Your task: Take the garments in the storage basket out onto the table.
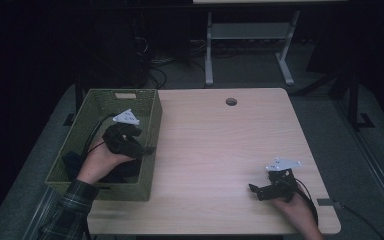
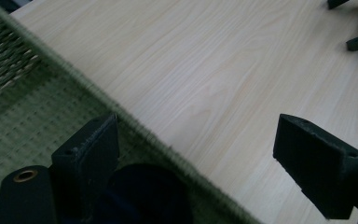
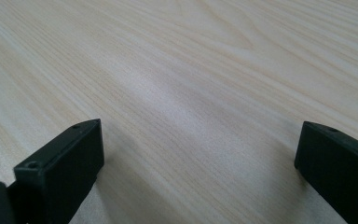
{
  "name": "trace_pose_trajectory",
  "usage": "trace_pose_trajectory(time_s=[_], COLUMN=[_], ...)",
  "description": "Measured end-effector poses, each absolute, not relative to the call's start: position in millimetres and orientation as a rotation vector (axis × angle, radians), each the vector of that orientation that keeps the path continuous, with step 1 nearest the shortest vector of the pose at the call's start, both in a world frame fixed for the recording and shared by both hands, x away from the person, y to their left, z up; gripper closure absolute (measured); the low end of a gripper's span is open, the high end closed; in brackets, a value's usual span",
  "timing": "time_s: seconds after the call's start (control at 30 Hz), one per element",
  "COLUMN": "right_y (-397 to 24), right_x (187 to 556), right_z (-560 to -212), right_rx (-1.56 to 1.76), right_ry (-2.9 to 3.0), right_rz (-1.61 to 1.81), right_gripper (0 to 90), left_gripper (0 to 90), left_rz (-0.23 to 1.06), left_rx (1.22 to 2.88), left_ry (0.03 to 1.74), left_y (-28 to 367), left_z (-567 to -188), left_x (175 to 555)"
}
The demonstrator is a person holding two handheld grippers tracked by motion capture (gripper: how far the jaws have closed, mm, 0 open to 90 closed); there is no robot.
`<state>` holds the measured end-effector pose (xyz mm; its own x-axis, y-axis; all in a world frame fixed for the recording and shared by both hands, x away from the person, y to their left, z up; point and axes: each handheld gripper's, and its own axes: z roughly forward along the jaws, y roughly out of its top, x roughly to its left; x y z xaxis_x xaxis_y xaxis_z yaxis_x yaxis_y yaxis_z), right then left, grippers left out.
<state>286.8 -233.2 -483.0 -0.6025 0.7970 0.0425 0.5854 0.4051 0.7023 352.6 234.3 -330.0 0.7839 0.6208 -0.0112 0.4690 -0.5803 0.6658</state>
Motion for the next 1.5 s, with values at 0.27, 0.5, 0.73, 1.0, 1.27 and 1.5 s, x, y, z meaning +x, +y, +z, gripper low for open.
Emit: trace_pose_trajectory(time_s=[0.27,0.5,0.73,1.0,1.27,1.5], right_y=[-233.3,-233.3,-233.3,-233.2,-233.2,-233.3], right_x=[286.8,286.7,286.8,286.7,286.7,286.8], right_z=[-483.1,-483.0,-483.1,-483.0,-483.0,-483.0], right_rx=[1.201,1.203,1.202,1.204,1.204,1.203], right_ry=[2.366,2.366,2.367,2.366,2.367,2.367], right_rz=[1.000,1.001,1.001,1.001,1.001,1.001], right_gripper=[1.0,1.0,1.0,1.0,1.0,1.0], left_gripper=[14.1,14.1,14.1,14.1,14.1,14.0], left_rz=[0.325,0.357,0.384,0.399,0.401,0.384], left_rx=[2.292,2.300,2.318,2.327,2.339,2.365], left_ry=[0.857,0.888,0.935,0.968,1.018,1.045], left_y=[254.9,269.3,283.8,298.8,310.7,317.1], left_z=[-328.2,-326.1,-329.0,-329.9,-334.3,-345.4], left_x=[352.8,353.2,351.0,345.6,341.8,341.4])
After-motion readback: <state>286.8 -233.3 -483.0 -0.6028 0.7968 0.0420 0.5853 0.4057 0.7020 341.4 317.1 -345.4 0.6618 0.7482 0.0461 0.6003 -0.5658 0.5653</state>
